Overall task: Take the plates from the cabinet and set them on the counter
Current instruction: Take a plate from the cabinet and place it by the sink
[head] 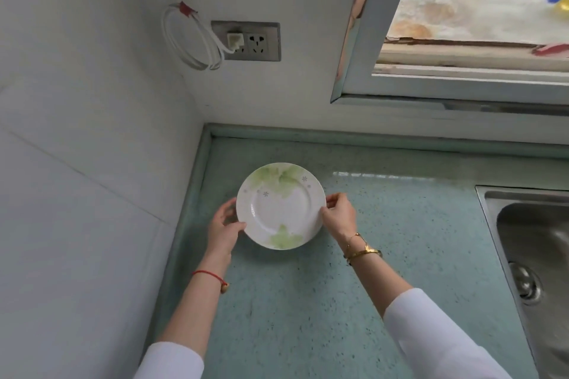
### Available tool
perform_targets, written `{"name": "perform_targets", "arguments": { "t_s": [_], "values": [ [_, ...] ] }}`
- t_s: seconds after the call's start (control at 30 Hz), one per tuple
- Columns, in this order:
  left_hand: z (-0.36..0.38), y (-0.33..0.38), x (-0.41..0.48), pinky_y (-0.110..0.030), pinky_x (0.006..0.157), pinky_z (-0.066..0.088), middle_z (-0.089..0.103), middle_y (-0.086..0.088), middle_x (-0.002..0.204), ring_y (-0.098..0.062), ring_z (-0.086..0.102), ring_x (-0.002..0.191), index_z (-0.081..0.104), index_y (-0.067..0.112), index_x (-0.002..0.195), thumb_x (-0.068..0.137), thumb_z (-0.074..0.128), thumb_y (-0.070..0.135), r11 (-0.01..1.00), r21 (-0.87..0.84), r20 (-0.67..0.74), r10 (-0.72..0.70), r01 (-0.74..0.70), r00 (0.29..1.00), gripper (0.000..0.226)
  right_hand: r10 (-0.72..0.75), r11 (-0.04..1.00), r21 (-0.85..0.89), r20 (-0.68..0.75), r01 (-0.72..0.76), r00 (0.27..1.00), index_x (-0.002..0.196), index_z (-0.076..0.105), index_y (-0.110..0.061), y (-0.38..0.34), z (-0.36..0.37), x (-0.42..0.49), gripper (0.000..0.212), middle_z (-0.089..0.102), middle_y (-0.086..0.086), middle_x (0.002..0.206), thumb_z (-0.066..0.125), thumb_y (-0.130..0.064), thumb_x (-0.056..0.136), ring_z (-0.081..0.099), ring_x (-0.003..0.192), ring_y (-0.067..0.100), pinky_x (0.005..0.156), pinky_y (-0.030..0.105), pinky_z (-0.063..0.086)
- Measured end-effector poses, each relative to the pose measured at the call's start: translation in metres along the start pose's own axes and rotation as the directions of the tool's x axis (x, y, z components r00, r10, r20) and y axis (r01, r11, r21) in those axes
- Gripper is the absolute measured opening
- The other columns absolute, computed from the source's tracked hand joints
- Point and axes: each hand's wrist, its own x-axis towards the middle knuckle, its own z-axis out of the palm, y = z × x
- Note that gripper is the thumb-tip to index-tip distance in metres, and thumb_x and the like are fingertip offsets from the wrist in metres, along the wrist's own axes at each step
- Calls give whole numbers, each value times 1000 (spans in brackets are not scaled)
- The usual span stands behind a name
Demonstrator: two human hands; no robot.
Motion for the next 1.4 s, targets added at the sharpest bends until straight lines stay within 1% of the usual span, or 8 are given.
{"name": "perform_targets", "arguments": {
  "t_s": [0.23,0.37,0.87,1.03,1.1,1.17,1.27,1.4],
  "values": [
    [5,-4,15,-14,72,41,62,10,106,-10,54,104,60,22,128,78,59,-18,999,51,-27,-4,5,1000,64,-11,1000,1,6,11,1000,102,50,-12,5,7,7,19,54,0,92,50,-2,85,54,87,18,74,28,45],
    [5,-6,18,-17,76,43,64,8,108,-9,56,104,61,22,129,77,59,-18,997,76,-22,5,-4,1000,66,-11,1000,-21,19,11,1000,106,51,-9,7,8,8,21,54,-1,92,52,-2,86,53,87,17,70,24,41],
    [2,-9,25,-28,95,43,62,7,116,-12,54,112,56,22,139,81,60,-12,992,125,34,-2,-2,999,67,4,1000,-21,32,-3,999,117,53,-5,4,6,5,34,59,6,106,56,-4,84,58,100,22,91,40,53],
    [1,-9,23,-38,106,46,63,1,127,-18,57,120,54,17,141,85,58,-10,997,79,57,-14,9,998,62,-15,999,-35,28,16,1000,121,56,-3,2,4,1,36,61,6,102,56,-5,84,59,95,21,85,37,53],
    [0,-9,21,-36,99,52,62,-3,133,-19,58,120,52,14,142,87,57,-10,999,46,51,-22,19,998,60,-21,999,-35,33,22,999,123,57,-2,1,2,-2,39,60,4,97,56,-5,85,58,91,19,79,31,49],
    [-2,-7,16,-33,95,53,60,-5,136,-19,58,120,51,13,142,88,59,-7,999,32,32,-25,24,999,59,-16,999,-30,44,17,999,129,54,-2,1,-1,-6,43,61,7,105,56,-7,86,59,98,21,85,33,50],
    [-7,-5,6,-43,110,43,57,-4,140,-20,53,128,48,15,144,89,63,2,998,59,-2,-21,21,1000,59,-11,1000,-15,32,12,999,133,51,-7,-1,-10,-17,45,60,11,119,56,-12,88,59,109,25,96,41,51],
    [-17,0,-19,-42,111,42,56,-1,142,-14,52,125,51,21,141,92,58,5,995,96,-40,40,-36,998,52,-46,995,93,7,45,999,130,55,-14,-3,-23,-41,38,62,6,111,53,-14,92,61,95,19,85,36,54]
  ]
}}
